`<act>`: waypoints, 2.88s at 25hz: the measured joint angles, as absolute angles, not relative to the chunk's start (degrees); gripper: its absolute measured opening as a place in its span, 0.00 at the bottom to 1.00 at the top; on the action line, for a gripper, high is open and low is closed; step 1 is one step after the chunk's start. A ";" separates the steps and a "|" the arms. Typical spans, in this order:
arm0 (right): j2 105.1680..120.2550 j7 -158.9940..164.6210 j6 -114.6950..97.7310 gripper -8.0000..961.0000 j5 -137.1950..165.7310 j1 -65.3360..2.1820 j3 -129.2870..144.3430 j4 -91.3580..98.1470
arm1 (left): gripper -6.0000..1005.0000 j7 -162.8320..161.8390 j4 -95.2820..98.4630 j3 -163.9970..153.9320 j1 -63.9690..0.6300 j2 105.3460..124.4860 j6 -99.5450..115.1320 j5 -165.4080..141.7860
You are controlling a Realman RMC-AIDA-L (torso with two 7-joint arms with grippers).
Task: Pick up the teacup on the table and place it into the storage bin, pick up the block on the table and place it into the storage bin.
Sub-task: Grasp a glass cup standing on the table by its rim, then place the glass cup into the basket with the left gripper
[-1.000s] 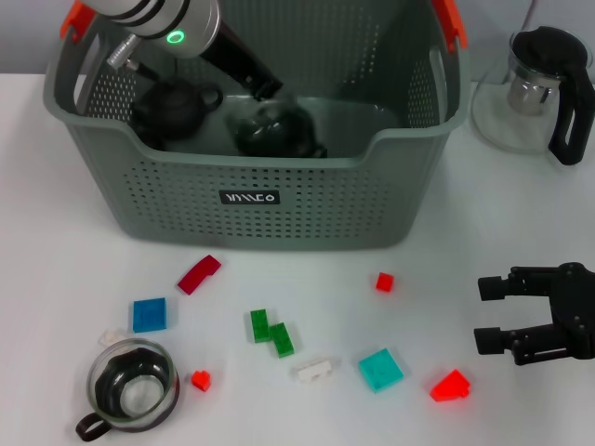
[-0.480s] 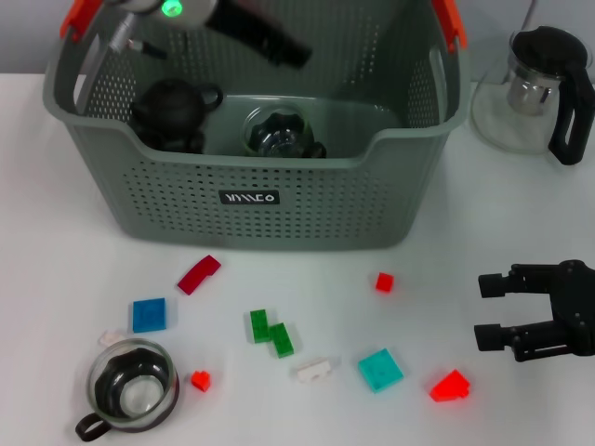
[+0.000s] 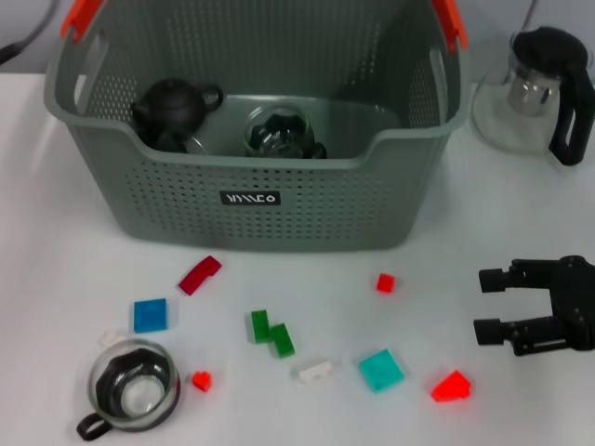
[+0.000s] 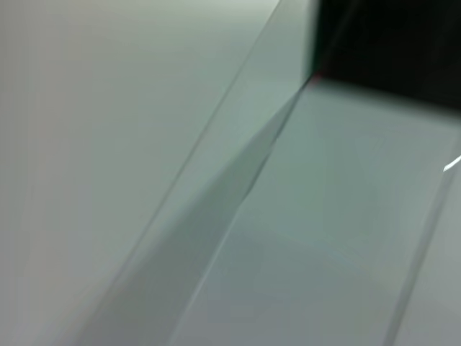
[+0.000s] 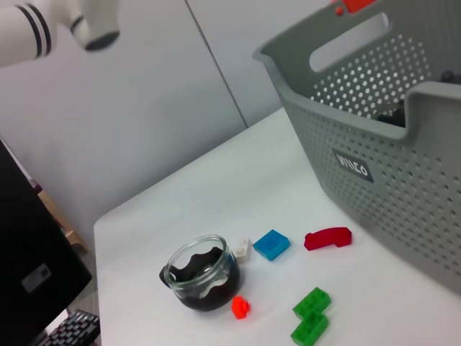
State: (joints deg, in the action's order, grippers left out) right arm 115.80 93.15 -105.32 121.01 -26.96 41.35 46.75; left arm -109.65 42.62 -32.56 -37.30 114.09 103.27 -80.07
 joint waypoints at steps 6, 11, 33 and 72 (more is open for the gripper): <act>115.71 93.26 -105.29 0.95 121.02 -27.93 41.14 46.80 | 0.52 -101.24 45.15 -29.29 -34.38 113.74 114.82 -92.46; 115.68 93.55 -105.30 0.95 121.07 -28.42 41.09 46.85 | 0.52 -103.37 58.15 -35.45 -32.58 114.25 116.47 -116.17; 115.86 93.61 -104.91 0.95 121.12 -28.15 40.19 46.76 | 0.52 -111.71 82.81 -55.23 -28.54 123.87 108.39 -157.53; 115.66 93.52 -104.87 0.95 121.11 -27.86 39.90 46.23 | 0.05 -117.54 78.97 -58.46 -28.99 123.84 104.47 -156.23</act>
State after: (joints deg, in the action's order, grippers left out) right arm 115.66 93.52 -104.87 121.11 -27.86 39.90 46.23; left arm -117.55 78.97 -58.46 -28.99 123.84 104.47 -156.23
